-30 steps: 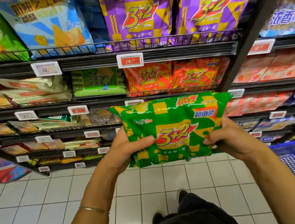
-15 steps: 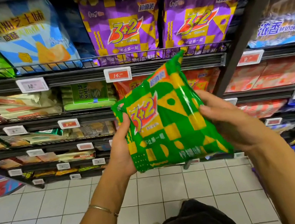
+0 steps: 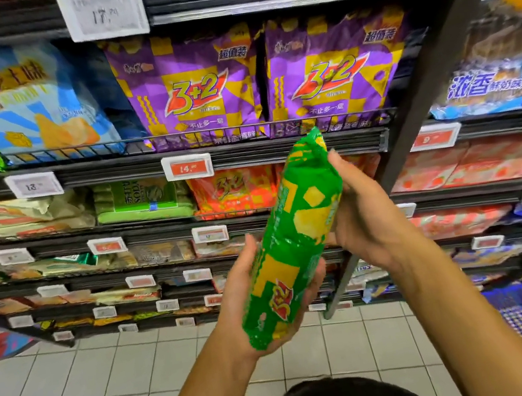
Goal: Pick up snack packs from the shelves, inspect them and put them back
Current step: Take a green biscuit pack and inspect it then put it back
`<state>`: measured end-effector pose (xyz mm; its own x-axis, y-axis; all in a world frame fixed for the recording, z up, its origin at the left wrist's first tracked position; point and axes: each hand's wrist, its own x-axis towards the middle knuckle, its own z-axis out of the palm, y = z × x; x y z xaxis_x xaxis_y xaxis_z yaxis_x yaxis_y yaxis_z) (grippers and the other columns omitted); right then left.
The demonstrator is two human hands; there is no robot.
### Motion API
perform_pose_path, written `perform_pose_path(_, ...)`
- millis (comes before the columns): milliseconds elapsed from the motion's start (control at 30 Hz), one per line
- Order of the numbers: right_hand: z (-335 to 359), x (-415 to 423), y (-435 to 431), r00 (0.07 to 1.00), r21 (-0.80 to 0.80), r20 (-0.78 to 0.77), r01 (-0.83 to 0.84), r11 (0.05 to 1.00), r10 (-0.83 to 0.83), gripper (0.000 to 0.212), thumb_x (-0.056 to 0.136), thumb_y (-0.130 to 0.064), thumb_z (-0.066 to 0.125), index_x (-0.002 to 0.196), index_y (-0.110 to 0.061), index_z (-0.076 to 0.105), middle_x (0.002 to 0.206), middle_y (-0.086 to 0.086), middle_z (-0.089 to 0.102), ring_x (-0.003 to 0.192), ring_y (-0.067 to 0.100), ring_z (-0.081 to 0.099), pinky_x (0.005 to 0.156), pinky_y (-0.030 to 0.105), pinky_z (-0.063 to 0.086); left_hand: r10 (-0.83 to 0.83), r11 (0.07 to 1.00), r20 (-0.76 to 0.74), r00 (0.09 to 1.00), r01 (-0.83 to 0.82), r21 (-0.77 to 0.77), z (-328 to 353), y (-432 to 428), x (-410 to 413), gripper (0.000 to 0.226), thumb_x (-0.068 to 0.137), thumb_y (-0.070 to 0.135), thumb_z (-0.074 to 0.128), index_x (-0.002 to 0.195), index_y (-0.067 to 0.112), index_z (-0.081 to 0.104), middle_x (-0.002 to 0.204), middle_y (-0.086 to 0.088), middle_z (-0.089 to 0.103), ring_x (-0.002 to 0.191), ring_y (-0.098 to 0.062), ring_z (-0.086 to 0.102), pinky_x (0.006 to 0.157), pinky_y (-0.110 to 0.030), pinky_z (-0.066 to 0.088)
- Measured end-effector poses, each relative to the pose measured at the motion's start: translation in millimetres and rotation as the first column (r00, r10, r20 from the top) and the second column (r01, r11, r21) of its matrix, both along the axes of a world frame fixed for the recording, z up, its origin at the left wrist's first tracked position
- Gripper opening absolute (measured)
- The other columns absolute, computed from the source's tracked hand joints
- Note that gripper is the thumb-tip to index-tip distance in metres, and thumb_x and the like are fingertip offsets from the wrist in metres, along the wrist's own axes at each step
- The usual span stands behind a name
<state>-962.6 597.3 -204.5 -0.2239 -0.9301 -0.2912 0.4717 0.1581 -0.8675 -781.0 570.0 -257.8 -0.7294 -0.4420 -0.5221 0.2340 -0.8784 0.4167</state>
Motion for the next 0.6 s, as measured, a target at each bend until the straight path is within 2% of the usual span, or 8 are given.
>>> perform_pose_path(67, 5.5, -12.5, 1.2, 1.000, -0.039, 0.023, 0.013, 0.999, -0.012, 0.051, 0.103, -0.056, 0.045, 0.126, -0.020, 0.072, 0.123, 0.009, 0.072, 0.108, 0.030, 0.068, 0.098, 0.056, 0.054, -0.023, 1.000, -0.045, 0.999, 0.022, -0.019, 13.9, -3.0, -3.3, 0.055, 0.078, 0.045, 0.078, 0.120, 0.009, 0.076, 0.101, -0.015, 0.077, 0.080, -0.030, 0.079, 0.057, -0.035, 0.064)
perform_pose_path(133, 14.4, -28.2, 5.2, 0.990, -0.083, 0.140, 0.008, 0.997, 0.003, 0.054, 0.113, -0.040, 0.028, 0.116, -0.022, 0.078, 0.118, 0.006, 0.076, 0.108, 0.026, 0.071, 0.100, 0.053, 0.055, -0.022, 0.997, -0.074, 0.997, 0.016, -0.070, 28.7, -9.4, -7.6, 0.064, 0.074, 0.042, 0.089, 0.128, 0.012, 0.073, 0.108, -0.017, 0.077, 0.085, -0.034, 0.079, 0.060, -0.038, 0.065)
perform_pose_path(233, 38.9, -54.3, 17.0, 0.883, -0.246, 0.401, -0.153, 0.957, 0.244, 0.053, 0.114, -0.034, 0.028, 0.122, -0.016, 0.077, 0.129, 0.011, 0.073, 0.122, 0.027, 0.067, 0.103, 0.045, 0.055, 0.033, 0.960, -0.064, 0.997, -0.049, -0.274, 44.0, -29.3, -11.0, 0.036, 0.084, 0.041, 0.076, 0.110, 0.017, 0.083, 0.112, -0.013, 0.079, 0.098, -0.032, 0.078, 0.073, -0.043, 0.064)
perform_pose_path(267, 48.4, -60.0, 21.1, 0.875, -0.342, 0.368, -0.186, 0.921, 0.314, 0.047, 0.110, -0.041, 0.042, 0.129, -0.011, 0.073, 0.135, 0.015, 0.069, 0.128, 0.031, 0.063, 0.107, 0.047, 0.052, 0.047, 0.938, -0.040, 0.998, -0.057, -0.342, 53.9, -38.1, -11.8, 0.032, 0.082, 0.039, 0.077, 0.105, 0.017, 0.084, 0.109, -0.012, 0.080, 0.096, -0.030, 0.079, 0.073, -0.043, 0.064)
perform_pose_path(333, 63.1, -70.5, 25.6, 0.955, -0.346, 0.044, -0.260, 0.901, 0.293, 0.063, 0.087, -0.063, 0.069, 0.130, -0.016, 0.073, 0.136, 0.013, 0.068, 0.126, 0.032, 0.065, 0.099, 0.046, 0.058, 0.092, 0.843, -0.019, 0.996, -0.089, -0.530, 76.6, -55.3, -15.1, 0.042, 0.065, 0.036, 0.093, 0.103, 0.020, 0.085, 0.106, -0.010, 0.081, 0.093, -0.026, 0.079, 0.072, -0.039, 0.064)
perform_pose_path(400, 75.0, -78.2, 20.8, 0.977, -0.289, -0.175, -0.172, 0.942, 0.124, 0.066, 0.069, -0.056, 0.088, 0.124, -0.021, 0.076, 0.127, 0.013, 0.074, 0.112, 0.032, 0.074, 0.083, 0.045, 0.064, 0.153, 0.702, -0.022, 0.988, -0.125, -0.701, 102.9, -67.7, -20.8, 0.055, 0.051, 0.035, 0.100, 0.103, 0.025, 0.084, 0.106, -0.008, 0.081, 0.090, -0.022, 0.080, 0.071, -0.034, 0.064)
perform_pose_path(533, 96.8, -81.8, -0.9, 0.913, -0.371, -0.361, 0.046, 0.928, -0.189, 0.051, 0.078, -0.027, 0.075, 0.126, -0.013, 0.066, 0.108, 0.008, 0.080, 0.091, 0.024, 0.079, 0.068, 0.035, 0.064, 0.198, 0.460, 0.001, 0.980, -0.092, -0.883, 147.5, -88.7, -45.0, 0.045, 0.072, 0.022, 0.088, 0.116, 0.026, 0.076, 0.114, -0.007, 0.079, 0.095, -0.023, 0.078, 0.076, -0.036, 0.064)
perform_pose_path(600, 110.5, -84.9, -9.5, 0.868, -0.470, -0.371, 0.130, 0.873, -0.329, 0.054, 0.076, -0.028, 0.078, 0.126, -0.013, 0.064, 0.107, 0.006, 0.080, 0.091, 0.023, 0.079, 0.072, 0.037, 0.064, 0.245, 0.350, 0.002, 0.969, -0.087, -0.933, 172.1, -99.1, -56.2, 0.068, 0.071, 0.029, 0.088, 0.132, 0.019, 0.060, 0.119, -0.005, 0.078, 0.104, -0.024, 0.077, 0.085, -0.042, 0.064)
